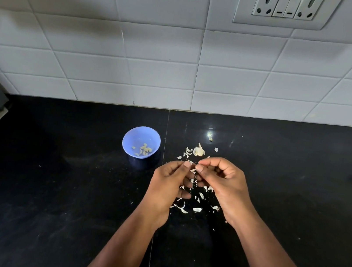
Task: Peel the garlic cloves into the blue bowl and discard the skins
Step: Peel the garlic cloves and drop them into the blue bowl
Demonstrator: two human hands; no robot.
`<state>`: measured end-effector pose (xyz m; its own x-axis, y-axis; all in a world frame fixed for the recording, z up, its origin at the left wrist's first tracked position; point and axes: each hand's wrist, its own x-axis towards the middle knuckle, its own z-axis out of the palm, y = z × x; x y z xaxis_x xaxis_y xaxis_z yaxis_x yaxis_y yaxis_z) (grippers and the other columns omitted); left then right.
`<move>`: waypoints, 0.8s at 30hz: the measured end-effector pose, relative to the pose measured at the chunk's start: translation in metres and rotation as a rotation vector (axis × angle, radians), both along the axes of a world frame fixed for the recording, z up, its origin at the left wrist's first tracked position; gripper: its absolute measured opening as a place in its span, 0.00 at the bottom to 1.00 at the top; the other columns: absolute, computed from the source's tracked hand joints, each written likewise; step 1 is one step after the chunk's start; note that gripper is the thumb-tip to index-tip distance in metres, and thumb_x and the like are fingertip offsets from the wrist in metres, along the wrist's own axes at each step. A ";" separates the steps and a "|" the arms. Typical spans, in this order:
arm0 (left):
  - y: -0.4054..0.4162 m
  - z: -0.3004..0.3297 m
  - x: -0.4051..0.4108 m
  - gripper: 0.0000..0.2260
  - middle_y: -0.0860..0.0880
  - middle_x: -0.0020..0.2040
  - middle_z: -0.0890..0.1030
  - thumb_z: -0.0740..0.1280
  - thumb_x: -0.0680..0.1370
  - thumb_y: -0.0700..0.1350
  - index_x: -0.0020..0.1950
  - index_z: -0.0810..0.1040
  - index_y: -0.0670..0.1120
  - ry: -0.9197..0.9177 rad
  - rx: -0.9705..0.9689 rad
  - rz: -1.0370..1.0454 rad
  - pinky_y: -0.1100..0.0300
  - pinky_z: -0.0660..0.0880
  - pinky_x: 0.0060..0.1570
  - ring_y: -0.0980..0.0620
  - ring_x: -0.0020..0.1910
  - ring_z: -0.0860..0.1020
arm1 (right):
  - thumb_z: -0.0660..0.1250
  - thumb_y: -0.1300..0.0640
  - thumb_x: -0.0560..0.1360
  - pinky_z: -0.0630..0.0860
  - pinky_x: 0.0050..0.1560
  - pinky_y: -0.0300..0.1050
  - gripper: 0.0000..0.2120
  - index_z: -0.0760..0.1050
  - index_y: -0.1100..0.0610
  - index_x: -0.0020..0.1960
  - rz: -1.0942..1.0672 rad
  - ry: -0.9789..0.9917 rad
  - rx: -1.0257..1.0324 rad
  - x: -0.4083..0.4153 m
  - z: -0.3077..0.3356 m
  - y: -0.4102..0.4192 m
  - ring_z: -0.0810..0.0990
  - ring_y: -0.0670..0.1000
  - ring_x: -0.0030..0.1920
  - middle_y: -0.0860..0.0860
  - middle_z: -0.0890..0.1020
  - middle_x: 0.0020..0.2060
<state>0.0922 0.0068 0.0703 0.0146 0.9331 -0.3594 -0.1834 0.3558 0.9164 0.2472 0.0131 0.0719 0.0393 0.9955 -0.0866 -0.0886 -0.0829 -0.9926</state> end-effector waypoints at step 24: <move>0.002 -0.001 0.007 0.06 0.57 0.48 0.85 0.78 0.78 0.43 0.51 0.88 0.55 0.326 0.342 0.110 0.59 0.83 0.48 0.56 0.46 0.84 | 0.76 0.57 0.72 0.82 0.44 0.45 0.12 0.86 0.62 0.53 0.025 0.231 -0.114 0.003 -0.002 0.005 0.83 0.52 0.42 0.59 0.86 0.43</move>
